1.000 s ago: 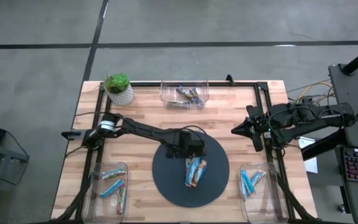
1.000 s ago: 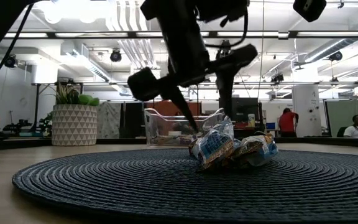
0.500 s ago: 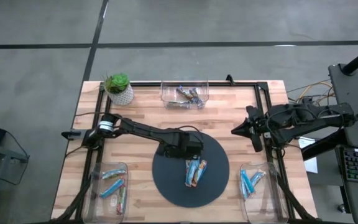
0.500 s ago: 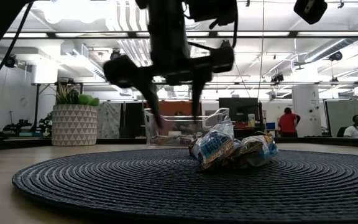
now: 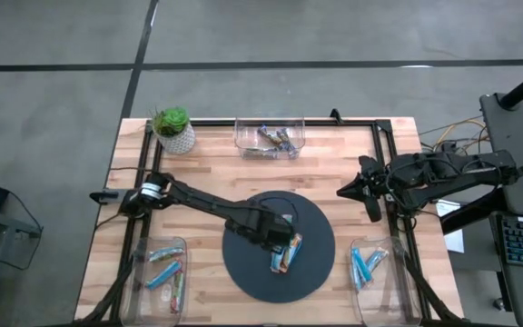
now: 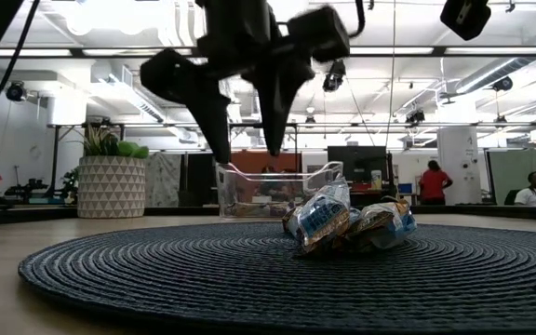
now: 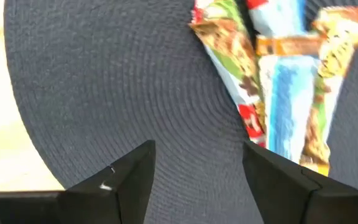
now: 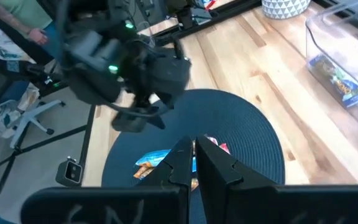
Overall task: Pick and place Granola Bars by type
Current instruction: Put the yellow granola bar into the bottom right transparent bin
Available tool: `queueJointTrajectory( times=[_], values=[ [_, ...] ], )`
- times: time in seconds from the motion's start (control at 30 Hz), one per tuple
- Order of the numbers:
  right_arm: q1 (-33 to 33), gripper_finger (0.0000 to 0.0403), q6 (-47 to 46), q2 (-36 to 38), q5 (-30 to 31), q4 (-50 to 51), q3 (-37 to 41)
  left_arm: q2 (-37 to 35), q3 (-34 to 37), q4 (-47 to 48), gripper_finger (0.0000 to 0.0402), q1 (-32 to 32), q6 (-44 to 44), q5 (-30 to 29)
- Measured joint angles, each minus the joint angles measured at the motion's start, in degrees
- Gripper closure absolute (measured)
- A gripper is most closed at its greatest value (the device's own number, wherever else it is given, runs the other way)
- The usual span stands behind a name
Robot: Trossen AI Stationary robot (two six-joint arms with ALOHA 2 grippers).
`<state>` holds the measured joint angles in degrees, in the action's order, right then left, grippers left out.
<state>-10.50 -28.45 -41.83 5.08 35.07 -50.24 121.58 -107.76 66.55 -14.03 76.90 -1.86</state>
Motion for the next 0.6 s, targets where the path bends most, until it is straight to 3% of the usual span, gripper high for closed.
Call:
queueJointTrajectory(
  times=[0.23,0.4,0.6],
  values=[
    [0.00,0.0390,-1.16,-3.62,0.07,-1.90,0.02,-3.60,0.12,2.99,0.0179,-2.56,-2.02,-7.05],
    [0.00,0.0390,-1.16,-7.37,0.05,-5.00,0.03,-6.51,0.22,6.80,0.0179,-3.38,-2.27,-15.48],
    [-0.02,0.0390,-1.49,-11.92,-1.62,-7.83,0.07,-9.19,2.43,7.22,0.0179,-3.40,-4.03,-18.91]
  ],
)
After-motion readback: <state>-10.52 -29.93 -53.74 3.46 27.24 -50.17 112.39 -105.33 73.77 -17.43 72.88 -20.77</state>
